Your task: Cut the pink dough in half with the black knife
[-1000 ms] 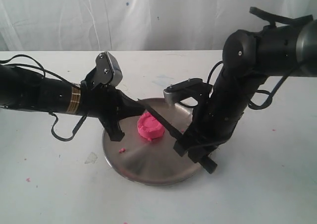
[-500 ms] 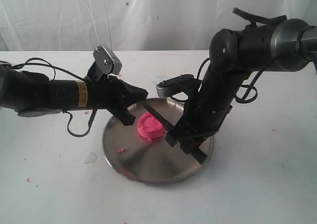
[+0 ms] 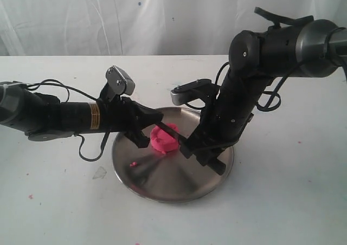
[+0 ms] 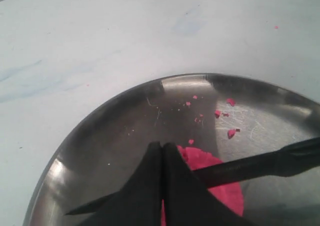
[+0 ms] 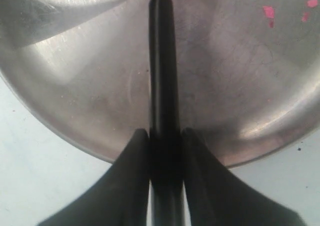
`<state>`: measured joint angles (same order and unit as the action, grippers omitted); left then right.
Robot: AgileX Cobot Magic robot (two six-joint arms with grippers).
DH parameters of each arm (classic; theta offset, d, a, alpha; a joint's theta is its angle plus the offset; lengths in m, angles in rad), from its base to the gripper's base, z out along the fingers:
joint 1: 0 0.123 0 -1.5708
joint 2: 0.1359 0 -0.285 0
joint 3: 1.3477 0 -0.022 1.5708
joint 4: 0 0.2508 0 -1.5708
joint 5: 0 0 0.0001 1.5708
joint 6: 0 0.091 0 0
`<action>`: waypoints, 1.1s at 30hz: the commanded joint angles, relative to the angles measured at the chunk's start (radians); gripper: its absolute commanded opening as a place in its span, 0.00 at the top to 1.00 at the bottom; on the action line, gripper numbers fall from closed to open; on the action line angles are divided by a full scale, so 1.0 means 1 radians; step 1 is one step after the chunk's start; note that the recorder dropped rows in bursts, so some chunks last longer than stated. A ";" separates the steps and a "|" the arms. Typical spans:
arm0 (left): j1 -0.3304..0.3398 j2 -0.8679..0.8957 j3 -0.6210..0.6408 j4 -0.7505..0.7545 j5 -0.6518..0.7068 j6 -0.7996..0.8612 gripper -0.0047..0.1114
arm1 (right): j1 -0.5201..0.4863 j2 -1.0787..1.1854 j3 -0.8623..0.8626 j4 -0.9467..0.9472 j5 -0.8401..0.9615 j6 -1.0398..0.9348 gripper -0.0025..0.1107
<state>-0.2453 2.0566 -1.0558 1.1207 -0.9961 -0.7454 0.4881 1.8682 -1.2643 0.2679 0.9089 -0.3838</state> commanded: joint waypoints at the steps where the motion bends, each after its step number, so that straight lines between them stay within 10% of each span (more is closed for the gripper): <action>1: 0.000 -0.003 -0.005 -0.004 0.106 0.009 0.96 | 0.000 -0.003 -0.008 0.003 0.001 -0.004 0.98; 33: 0.000 -0.003 -0.005 -0.002 0.204 0.009 0.96 | 0.000 -0.003 -0.004 0.003 0.001 -0.004 0.98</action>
<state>-0.2453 2.0566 -1.0558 1.1207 -0.7933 -0.7406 0.4881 1.8682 -1.2643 0.2679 0.9089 -0.3838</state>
